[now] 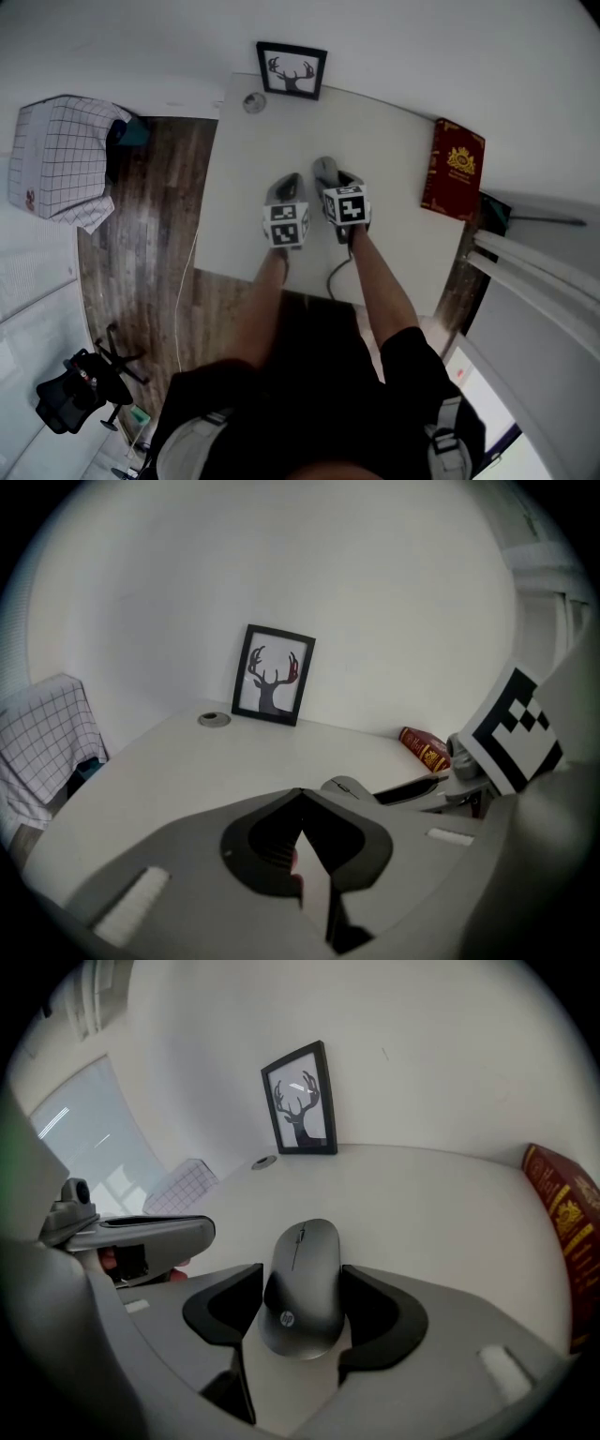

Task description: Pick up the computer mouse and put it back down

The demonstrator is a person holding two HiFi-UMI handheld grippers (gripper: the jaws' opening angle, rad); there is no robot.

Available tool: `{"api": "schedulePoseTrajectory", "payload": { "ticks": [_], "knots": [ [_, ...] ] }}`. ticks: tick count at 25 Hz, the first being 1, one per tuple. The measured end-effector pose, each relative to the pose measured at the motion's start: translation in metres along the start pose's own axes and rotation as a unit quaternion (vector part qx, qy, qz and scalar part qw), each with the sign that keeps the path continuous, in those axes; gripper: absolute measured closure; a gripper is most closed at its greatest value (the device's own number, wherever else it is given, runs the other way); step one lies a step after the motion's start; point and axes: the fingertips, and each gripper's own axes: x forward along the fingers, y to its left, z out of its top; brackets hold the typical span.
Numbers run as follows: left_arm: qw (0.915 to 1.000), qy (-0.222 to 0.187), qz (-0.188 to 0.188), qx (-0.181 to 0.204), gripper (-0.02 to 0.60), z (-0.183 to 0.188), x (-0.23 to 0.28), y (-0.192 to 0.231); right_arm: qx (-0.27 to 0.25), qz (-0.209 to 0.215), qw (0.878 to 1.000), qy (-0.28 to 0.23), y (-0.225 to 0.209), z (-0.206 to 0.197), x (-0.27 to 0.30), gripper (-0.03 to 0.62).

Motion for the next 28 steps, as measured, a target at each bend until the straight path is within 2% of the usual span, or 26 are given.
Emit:
{"api": "schedulePoseTrajectory", "payload": {
  "ticks": [4, 8, 14, 19, 20, 28],
  "knots": [
    [0.9999, -0.009, -0.002, -0.005, 0.581, 0.006, -0.005, -0.003, 0.004, -0.005, 1.0, -0.015, -0.004, 0.0, -0.009, 0.287],
    [0.9998, -0.02, -0.001, -0.002, 0.581, 0.013, -0.015, -0.008, -0.015, -0.024, 0.998, -0.06, -0.008, 0.011, -0.039, 0.295],
    [0.9981, -0.061, -0.013, 0.005, 0.581, 0.038, -0.039, -0.033, -0.039, -0.048, 0.987, -0.15, -0.008, 0.041, -0.099, 0.372],
    [0.9951, -0.096, -0.019, 0.011, 0.581, 0.056, -0.067, -0.064, -0.045, -0.052, 0.971, -0.228, -0.005, 0.059, -0.158, 0.554],
    [0.9943, -0.105, -0.019, 0.012, 0.581, 0.059, -0.072, -0.071, -0.048, -0.054, 0.969, -0.236, -0.006, 0.059, -0.167, 0.572],
    [0.9904, -0.136, -0.007, 0.025, 0.581, 0.062, -0.109, -0.118, -0.066, -0.026, 0.961, -0.268, -0.003, 0.043, -0.216, 0.58]
  ]
}}
